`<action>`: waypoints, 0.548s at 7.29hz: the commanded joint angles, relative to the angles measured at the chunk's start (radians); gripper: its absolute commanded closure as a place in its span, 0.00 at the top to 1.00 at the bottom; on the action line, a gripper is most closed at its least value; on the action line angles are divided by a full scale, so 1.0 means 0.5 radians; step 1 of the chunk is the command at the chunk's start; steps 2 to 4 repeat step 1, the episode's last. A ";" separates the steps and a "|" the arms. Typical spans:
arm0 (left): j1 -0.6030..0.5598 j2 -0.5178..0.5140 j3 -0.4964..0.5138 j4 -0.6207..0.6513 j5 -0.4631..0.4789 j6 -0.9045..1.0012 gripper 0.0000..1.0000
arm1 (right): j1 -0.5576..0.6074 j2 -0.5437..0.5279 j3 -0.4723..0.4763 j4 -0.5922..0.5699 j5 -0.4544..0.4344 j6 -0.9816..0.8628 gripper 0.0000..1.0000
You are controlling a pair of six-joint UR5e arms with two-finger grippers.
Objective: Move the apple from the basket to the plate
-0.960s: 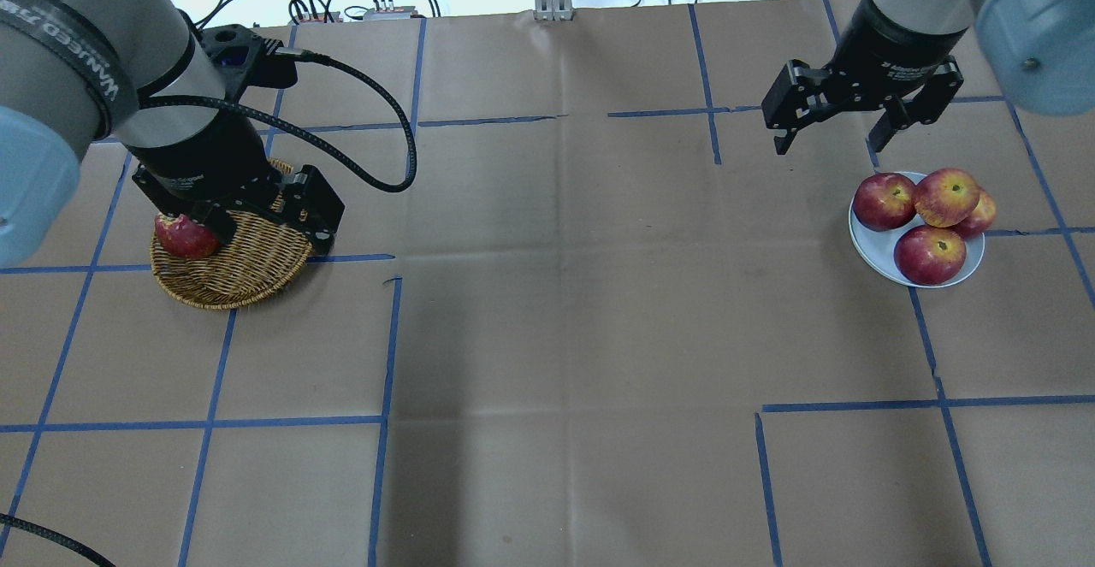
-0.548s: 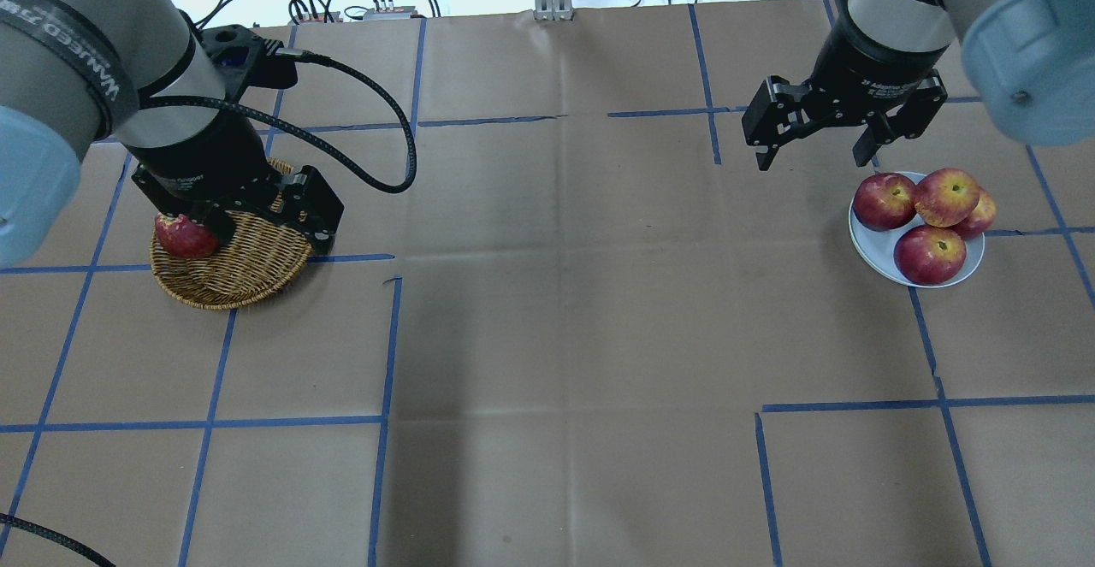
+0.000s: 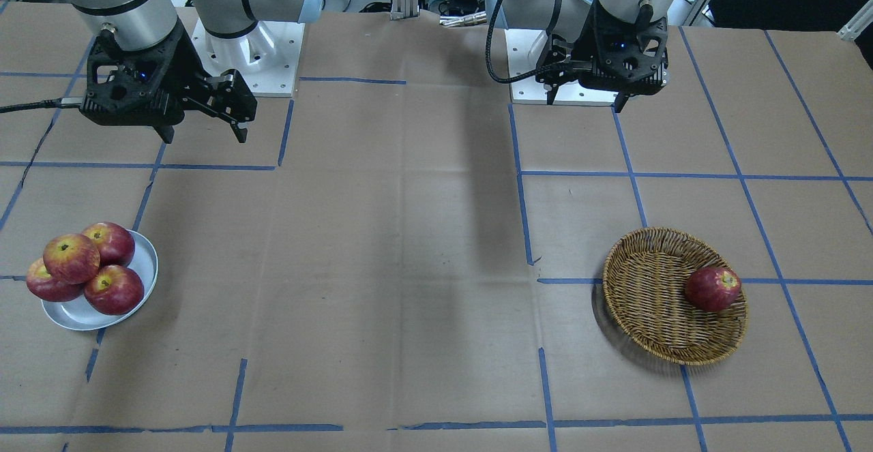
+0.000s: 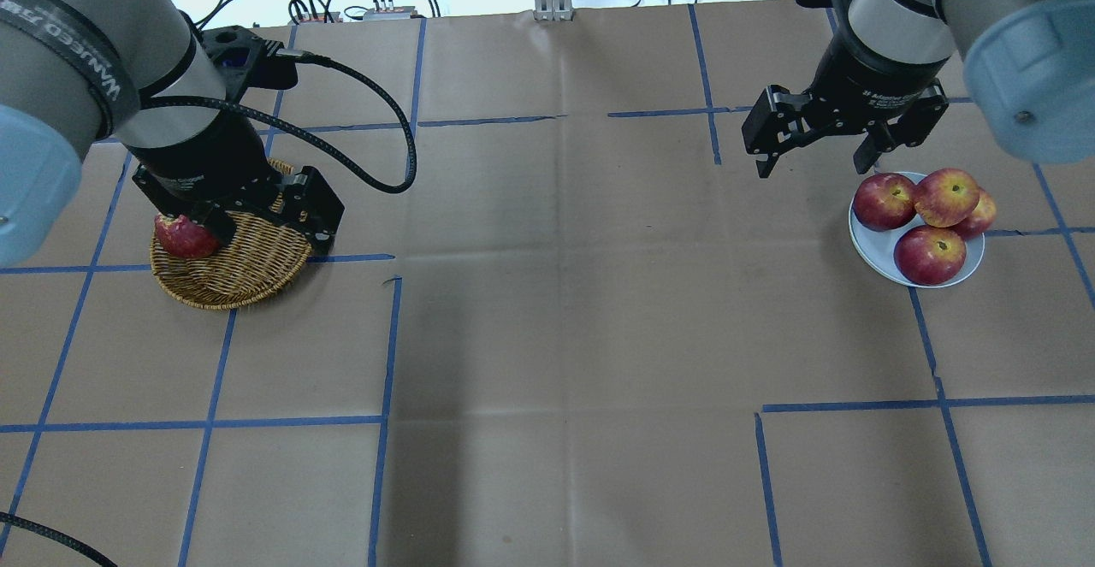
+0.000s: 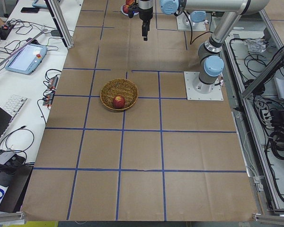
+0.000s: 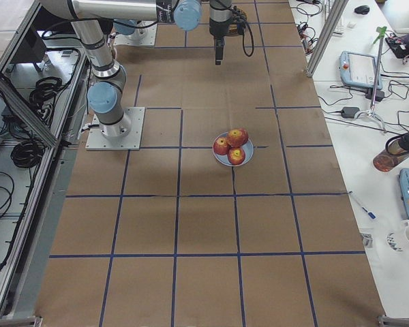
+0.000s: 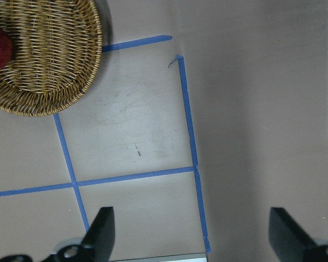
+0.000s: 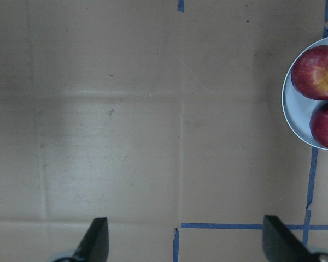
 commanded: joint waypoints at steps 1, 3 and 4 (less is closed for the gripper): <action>-0.006 -0.003 -0.003 0.000 -0.002 -0.004 0.99 | 0.002 -0.001 -0.002 0.000 -0.001 0.000 1.00; -0.006 -0.003 -0.003 0.000 -0.002 -0.004 0.99 | 0.002 -0.001 -0.002 0.000 -0.001 0.000 1.00; -0.006 -0.003 -0.003 0.000 -0.002 -0.004 0.99 | 0.002 -0.001 -0.002 0.000 -0.001 0.000 1.00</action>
